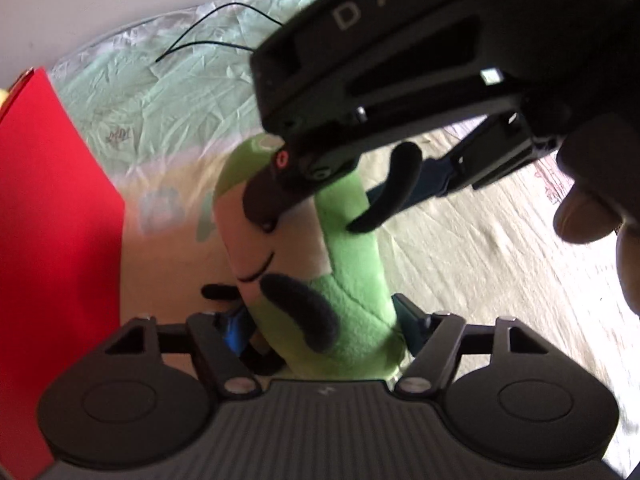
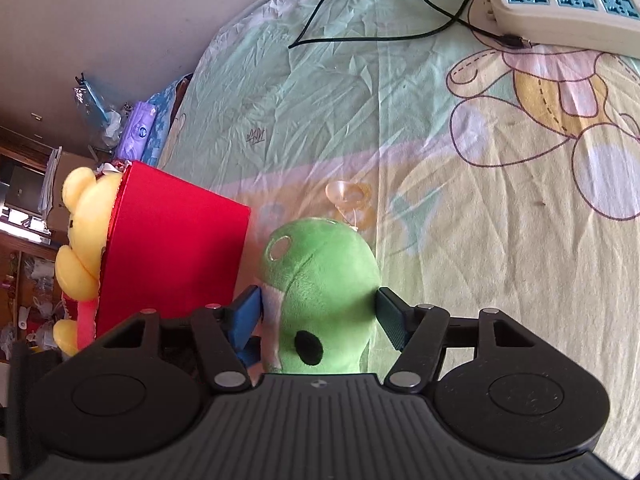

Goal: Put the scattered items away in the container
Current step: 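Close the right tool on the green plush and lift it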

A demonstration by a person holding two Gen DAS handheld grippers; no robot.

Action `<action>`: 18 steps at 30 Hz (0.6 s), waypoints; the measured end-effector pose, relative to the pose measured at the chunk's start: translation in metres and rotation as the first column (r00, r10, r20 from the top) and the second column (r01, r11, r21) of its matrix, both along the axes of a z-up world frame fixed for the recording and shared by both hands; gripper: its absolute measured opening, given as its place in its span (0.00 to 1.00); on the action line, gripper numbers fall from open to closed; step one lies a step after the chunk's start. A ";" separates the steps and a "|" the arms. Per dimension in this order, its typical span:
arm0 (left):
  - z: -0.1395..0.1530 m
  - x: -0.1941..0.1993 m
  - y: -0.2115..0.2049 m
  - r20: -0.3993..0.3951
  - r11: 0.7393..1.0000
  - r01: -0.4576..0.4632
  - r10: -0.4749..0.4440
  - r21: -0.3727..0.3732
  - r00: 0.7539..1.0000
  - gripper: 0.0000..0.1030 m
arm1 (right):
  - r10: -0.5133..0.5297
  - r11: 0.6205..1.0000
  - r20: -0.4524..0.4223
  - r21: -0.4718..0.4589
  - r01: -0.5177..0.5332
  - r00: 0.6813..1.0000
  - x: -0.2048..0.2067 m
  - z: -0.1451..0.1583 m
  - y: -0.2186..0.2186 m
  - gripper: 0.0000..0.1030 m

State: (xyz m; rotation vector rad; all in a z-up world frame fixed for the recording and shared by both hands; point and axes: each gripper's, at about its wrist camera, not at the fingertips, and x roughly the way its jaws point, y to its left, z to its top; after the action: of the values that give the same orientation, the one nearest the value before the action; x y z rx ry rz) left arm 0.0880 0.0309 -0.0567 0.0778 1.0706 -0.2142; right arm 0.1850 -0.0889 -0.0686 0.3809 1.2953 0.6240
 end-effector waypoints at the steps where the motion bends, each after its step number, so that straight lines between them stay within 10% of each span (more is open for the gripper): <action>1: 0.000 0.000 0.000 0.002 1.000 -0.002 0.002 0.001 1.000 0.68 | -0.014 1.000 -0.009 0.006 0.014 1.000 0.000 -0.002 -0.001 0.65; 9: 0.006 -0.013 -0.012 0.036 0.998 0.031 -0.033 0.057 0.999 0.61 | -0.046 0.998 -0.018 0.043 0.047 0.999 -0.008 0.001 -0.010 0.57; 18: 0.065 -0.041 -0.026 0.263 0.991 0.067 -0.095 0.113 0.960 0.61 | -0.117 0.985 0.148 0.145 0.095 0.982 -0.039 0.063 -0.031 0.57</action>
State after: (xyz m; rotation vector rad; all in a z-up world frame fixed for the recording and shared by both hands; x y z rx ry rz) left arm 0.0466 0.0047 0.0086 0.2379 0.8083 -0.2159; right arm 0.1461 -0.1200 -0.0060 0.5014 1.0786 0.6413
